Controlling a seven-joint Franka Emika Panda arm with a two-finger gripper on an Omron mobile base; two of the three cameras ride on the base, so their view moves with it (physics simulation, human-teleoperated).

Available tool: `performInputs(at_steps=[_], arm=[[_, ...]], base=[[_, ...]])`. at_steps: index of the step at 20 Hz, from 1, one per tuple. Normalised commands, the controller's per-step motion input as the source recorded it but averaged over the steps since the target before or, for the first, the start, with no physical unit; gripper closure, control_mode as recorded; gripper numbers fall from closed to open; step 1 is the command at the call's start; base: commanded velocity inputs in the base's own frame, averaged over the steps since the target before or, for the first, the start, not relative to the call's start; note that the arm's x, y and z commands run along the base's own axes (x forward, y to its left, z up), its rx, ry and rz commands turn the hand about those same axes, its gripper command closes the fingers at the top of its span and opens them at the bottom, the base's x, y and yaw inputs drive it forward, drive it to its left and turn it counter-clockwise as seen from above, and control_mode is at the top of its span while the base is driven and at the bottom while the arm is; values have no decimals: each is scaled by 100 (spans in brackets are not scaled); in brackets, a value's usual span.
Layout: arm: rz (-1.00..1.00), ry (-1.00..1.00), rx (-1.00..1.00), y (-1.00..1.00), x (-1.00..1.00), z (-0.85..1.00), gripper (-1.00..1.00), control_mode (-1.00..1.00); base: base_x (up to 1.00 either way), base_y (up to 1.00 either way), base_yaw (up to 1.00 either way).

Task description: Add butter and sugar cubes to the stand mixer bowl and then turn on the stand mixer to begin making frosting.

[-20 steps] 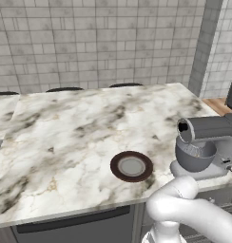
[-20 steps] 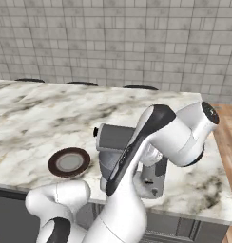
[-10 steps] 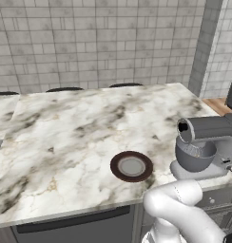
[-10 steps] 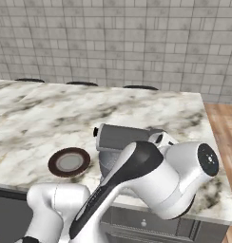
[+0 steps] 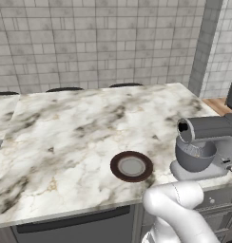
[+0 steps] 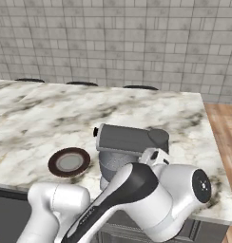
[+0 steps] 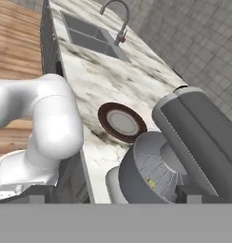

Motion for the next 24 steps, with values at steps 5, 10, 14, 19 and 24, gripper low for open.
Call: performInputs(at_steps=[5,10,14,19,24], arm=[[-1,-6,15,0,-5,-43,-100,-100],[0,-11,15,0,0,-54,-100,-100],[0,-11,15,-1,7,-43,-100,-100],[-2,-4,10,-4,25,-31,-100,-100],[-4,-3,6,-23,20,-26,-100,-100]], base=[[0,0,0],[0,0,0],[0,0,0],[0,0,0],[0,0,0]])
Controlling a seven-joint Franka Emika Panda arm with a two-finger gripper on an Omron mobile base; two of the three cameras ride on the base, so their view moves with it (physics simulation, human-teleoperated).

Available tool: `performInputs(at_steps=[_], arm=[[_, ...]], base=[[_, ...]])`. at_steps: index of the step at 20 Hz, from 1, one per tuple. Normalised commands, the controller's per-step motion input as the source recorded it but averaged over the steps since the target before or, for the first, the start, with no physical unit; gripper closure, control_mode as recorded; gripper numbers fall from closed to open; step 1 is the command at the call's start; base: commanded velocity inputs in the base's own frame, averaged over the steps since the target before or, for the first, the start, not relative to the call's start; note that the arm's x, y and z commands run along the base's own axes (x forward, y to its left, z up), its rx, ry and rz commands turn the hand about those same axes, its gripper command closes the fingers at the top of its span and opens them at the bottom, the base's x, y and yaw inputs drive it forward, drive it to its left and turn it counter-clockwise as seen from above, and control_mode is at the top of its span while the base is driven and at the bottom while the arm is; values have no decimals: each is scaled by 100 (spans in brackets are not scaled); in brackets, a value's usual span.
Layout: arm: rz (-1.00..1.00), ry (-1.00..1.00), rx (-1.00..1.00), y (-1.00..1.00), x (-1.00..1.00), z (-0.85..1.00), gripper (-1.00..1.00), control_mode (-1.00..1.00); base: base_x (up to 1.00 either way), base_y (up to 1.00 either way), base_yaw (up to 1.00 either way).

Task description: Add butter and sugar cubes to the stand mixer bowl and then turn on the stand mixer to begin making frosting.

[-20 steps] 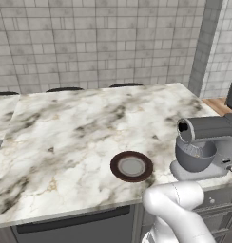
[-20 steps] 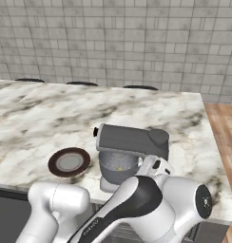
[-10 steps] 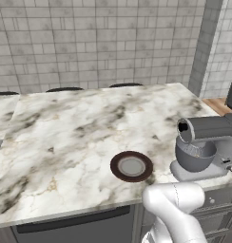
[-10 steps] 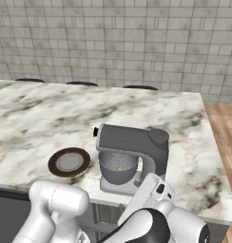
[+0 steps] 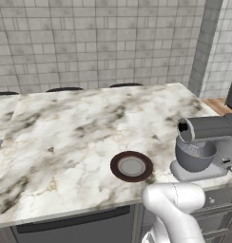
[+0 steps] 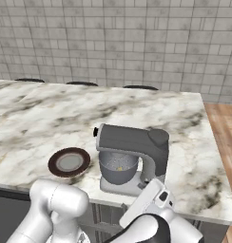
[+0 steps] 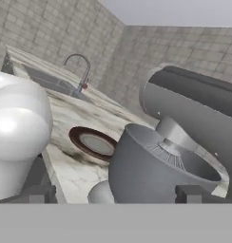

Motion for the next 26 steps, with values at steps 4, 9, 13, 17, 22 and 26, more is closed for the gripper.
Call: performInputs(at_steps=[4,9,13,17,22,26], arm=[[-6,-9,7,-37,3,-23,-100,-100],[-11,-7,5,-25,12,-22,-100,-100],[-16,-3,2,-3,20,-19,-100,-100],[-20,-1,0,0,20,-22,-100,-100],[-19,1,0,0,25,-24,-100,-100],[-9,6,0,0,25,-7,-100,-100]], base=[[0,0,0],[0,0,0],[0,0,0],[0,0,0],[0,0,0],[0,0,0]])
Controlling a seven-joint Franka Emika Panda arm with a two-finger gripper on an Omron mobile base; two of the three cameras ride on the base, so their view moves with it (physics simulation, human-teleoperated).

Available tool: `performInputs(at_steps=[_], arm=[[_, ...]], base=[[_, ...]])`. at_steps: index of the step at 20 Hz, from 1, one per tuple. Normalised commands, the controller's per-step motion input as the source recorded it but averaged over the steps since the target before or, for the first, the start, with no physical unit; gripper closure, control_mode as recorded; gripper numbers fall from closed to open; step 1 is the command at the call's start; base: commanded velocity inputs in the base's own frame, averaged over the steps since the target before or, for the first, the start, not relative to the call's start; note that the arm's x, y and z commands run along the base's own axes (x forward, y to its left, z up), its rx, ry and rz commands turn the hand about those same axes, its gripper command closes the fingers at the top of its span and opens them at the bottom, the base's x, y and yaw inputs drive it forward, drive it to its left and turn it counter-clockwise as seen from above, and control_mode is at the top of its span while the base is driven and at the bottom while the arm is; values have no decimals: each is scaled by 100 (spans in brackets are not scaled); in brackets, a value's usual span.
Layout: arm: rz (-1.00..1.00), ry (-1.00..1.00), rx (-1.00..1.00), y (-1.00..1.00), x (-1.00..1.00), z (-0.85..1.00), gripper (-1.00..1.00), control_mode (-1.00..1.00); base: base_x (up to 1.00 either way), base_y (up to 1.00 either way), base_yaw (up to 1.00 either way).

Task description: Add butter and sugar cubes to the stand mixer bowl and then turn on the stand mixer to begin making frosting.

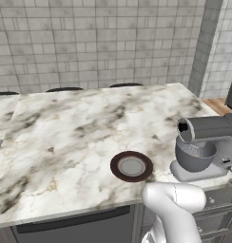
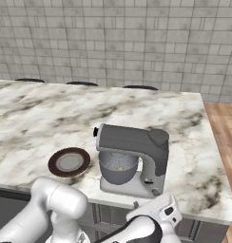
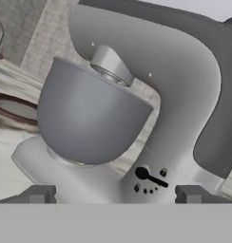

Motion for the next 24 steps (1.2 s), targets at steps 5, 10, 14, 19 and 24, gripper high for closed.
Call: performInputs(at_steps=[5,10,14,19,24], arm=[[-7,0,0,0,25,-14,-100,-100],[-8,-1,0,-6,14,-15,-100,-100],[-9,-2,0,-16,10,-10,-100,-100],[-10,-1,0,-20,6,-3,-100,-100],[-7,0,0,-9,13,-5,-100,-100]], base=[[0,0,0],[0,0,0],[0,0,0],[0,0,0],[0,0,0]])
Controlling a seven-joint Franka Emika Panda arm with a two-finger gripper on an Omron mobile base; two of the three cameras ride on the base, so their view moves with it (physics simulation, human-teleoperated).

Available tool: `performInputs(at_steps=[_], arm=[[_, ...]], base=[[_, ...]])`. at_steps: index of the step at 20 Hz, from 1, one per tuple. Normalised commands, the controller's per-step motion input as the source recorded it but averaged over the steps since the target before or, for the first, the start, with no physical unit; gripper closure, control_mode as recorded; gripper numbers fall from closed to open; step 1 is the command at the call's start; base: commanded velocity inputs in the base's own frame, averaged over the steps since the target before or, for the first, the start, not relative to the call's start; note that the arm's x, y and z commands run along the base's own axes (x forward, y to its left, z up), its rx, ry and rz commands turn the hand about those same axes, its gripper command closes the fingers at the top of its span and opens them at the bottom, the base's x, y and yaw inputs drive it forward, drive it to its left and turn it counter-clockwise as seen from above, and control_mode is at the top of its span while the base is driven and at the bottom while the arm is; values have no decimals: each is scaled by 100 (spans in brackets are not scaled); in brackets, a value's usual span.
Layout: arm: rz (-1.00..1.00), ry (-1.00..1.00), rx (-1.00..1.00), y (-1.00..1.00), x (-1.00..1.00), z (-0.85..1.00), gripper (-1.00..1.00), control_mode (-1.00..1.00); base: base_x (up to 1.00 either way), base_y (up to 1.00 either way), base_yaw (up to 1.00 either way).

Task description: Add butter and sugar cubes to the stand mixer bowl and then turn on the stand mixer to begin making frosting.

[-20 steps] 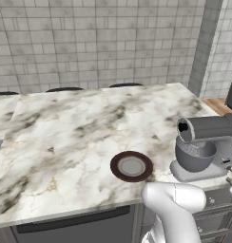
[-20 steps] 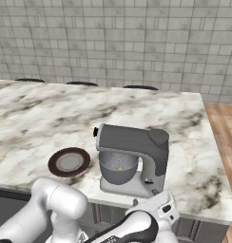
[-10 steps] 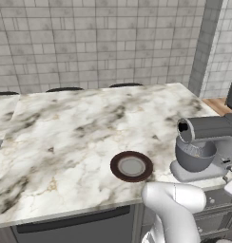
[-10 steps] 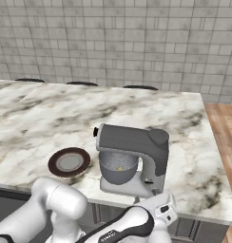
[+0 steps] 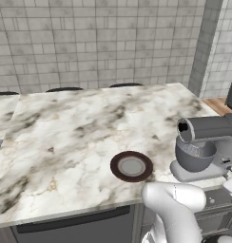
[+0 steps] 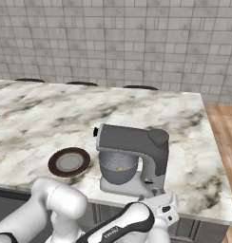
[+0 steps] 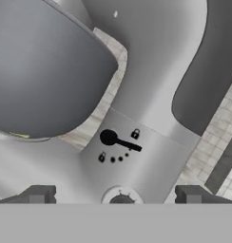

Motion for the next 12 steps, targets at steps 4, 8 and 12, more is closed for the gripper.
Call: performInputs(at_steps=[4,8,12], arm=[[-4,0,0,0,14,-13,-100,-100],[-2,0,0,0,10,-18,-100,-100],[-1,0,0,-4,2,-15,-100,-100]], base=[[0,0,0],[0,0,0],[0,0,0]])
